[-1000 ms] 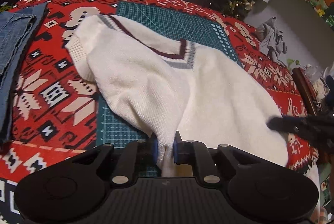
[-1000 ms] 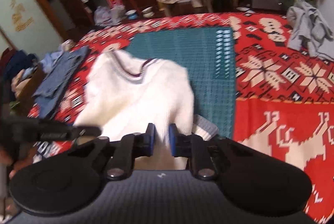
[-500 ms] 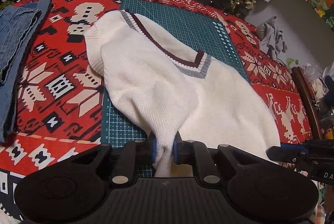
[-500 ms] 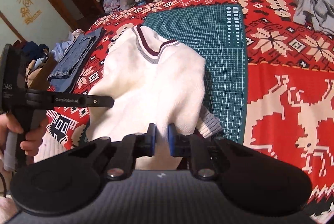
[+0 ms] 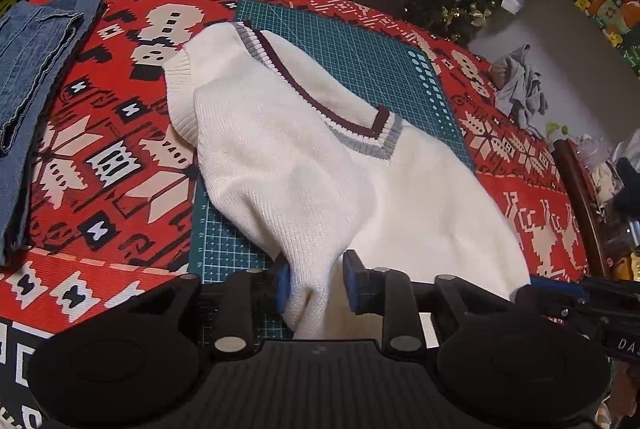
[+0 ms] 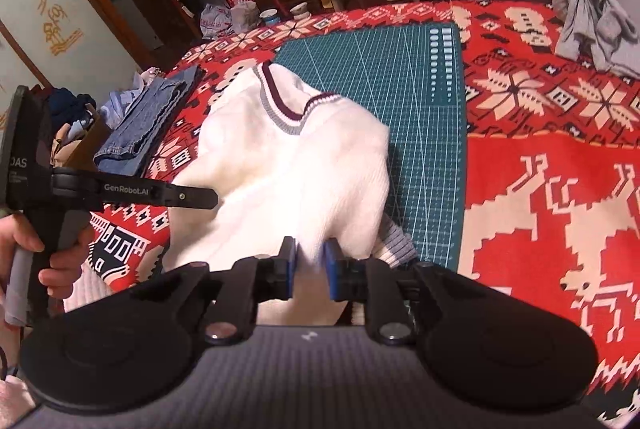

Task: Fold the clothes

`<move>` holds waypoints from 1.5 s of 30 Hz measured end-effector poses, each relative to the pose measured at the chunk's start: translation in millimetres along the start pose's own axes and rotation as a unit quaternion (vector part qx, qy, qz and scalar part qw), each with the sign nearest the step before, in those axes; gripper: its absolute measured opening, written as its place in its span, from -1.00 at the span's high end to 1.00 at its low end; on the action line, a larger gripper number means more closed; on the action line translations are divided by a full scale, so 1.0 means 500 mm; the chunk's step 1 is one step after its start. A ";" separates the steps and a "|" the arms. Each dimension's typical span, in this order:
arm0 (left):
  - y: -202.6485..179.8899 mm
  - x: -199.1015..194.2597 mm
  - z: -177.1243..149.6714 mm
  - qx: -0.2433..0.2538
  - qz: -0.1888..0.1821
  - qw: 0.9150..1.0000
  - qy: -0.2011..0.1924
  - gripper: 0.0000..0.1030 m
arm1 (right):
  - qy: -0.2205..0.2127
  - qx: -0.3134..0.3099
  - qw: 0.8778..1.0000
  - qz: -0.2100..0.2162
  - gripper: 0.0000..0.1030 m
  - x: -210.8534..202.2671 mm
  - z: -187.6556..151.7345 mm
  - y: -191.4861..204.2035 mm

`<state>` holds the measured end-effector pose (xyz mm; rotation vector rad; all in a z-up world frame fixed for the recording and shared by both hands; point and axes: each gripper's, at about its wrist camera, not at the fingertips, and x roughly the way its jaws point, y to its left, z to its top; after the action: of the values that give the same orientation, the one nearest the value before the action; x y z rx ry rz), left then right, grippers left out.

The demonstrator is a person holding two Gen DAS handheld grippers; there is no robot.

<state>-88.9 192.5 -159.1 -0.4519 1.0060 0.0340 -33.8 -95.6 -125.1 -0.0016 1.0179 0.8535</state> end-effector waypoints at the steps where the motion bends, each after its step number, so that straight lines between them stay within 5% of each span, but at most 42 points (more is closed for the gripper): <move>1: 0.004 -0.002 0.001 -0.002 -0.001 1.000 -0.002 0.33 | -0.002 0.001 1.000 -0.001 0.52 -0.002 0.003 -0.001; 5: 0.021 -0.001 0.020 -0.012 -0.008 1.000 -0.002 0.15 | -0.013 0.016 1.000 -0.005 0.45 -0.004 0.029 -0.022; 9: 0.050 0.010 0.050 -0.026 -0.004 1.000 0.002 0.03 | -0.027 0.042 0.999 -0.009 0.13 0.012 0.077 -0.050; 18: 0.047 0.046 0.093 -0.045 -0.007 0.999 0.008 -0.21 | 0.012 0.077 0.997 0.004 0.01 0.156 0.159 -0.097; 20: 0.041 0.053 0.095 -0.047 -0.008 0.999 0.014 -0.21 | 0.021 0.078 0.997 0.009 0.23 0.182 0.163 -0.093; 21: 0.039 0.055 0.095 -0.044 -0.007 0.999 0.015 -0.21 | 0.024 0.074 0.997 0.010 0.70 0.191 0.165 -0.084; 22: 0.037 0.055 0.093 -0.039 -0.006 0.999 0.014 -0.20 | 0.020 0.055 0.998 0.011 0.72 0.190 0.165 -0.064; 25: 0.035 0.051 0.088 -0.025 -0.001 1.000 0.011 0.19 | 0.009 -0.010 1.000 0.021 0.76 0.176 0.154 0.005; 27: 0.041 0.046 0.082 -0.021 0.005 1.000 0.008 0.76 | 0.012 -0.029 0.998 0.046 0.76 0.171 0.143 0.047; 36: 0.116 0.022 0.031 -0.062 0.028 0.998 0.017 0.80 | 0.070 -0.104 0.988 0.096 0.71 0.241 0.088 0.170; 45: 0.109 0.019 0.028 -0.043 0.034 0.998 0.012 0.81 | 0.000 -0.061 0.995 0.081 0.31 0.144 0.147 0.107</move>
<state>-85.4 245.6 -179.6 -0.4967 1.0452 0.1334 4.7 13.6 -117.6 -0.0225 0.9742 1.0636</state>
